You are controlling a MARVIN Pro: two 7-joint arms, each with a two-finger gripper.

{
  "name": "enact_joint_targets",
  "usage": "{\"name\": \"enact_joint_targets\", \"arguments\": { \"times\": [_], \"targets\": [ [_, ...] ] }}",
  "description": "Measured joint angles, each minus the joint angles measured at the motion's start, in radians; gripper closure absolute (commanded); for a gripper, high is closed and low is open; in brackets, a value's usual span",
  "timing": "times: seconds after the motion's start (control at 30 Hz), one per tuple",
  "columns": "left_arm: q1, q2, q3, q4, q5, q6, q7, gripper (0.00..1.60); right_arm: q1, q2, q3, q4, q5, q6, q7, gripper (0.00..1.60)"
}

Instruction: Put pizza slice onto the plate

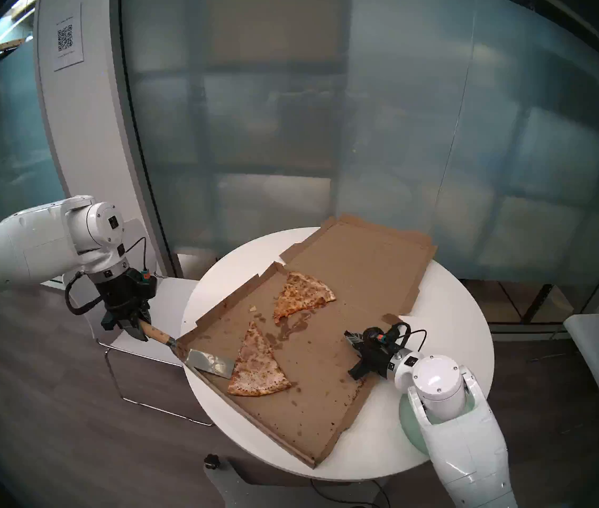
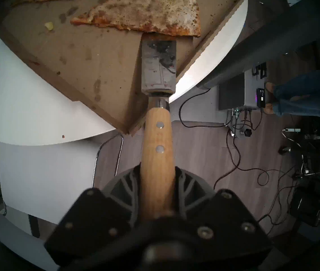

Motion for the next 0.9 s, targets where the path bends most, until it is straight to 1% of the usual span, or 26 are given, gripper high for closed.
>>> {"name": "enact_joint_targets", "arguments": {
  "times": [0.13, 0.37, 0.6, 0.73, 0.9],
  "targets": [
    [0.002, -0.001, 0.000, -0.001, -0.002, 0.001, -0.001, 1.60, 0.022, -0.001, -0.001, -0.002, 0.001, 0.012, 0.010, 1.60],
    [0.007, -0.004, 0.000, -0.004, -0.007, 0.006, 0.001, 1.60, 0.062, -0.014, -0.041, 0.065, -0.023, 0.021, 0.004, 1.60],
    [0.012, -0.005, 0.000, -0.005, -0.009, 0.009, 0.018, 1.60, 0.084, -0.018, -0.078, 0.135, -0.068, 0.005, -0.015, 1.60],
    [0.013, -0.005, 0.000, -0.005, -0.010, 0.009, 0.022, 1.60, 0.089, -0.013, -0.086, 0.153, -0.085, -0.004, -0.018, 1.60],
    [0.014, -0.006, 0.001, -0.001, -0.010, 0.006, 0.025, 1.60, 0.091, 0.001, -0.089, 0.153, -0.100, -0.009, -0.013, 1.60]
  ]
}}
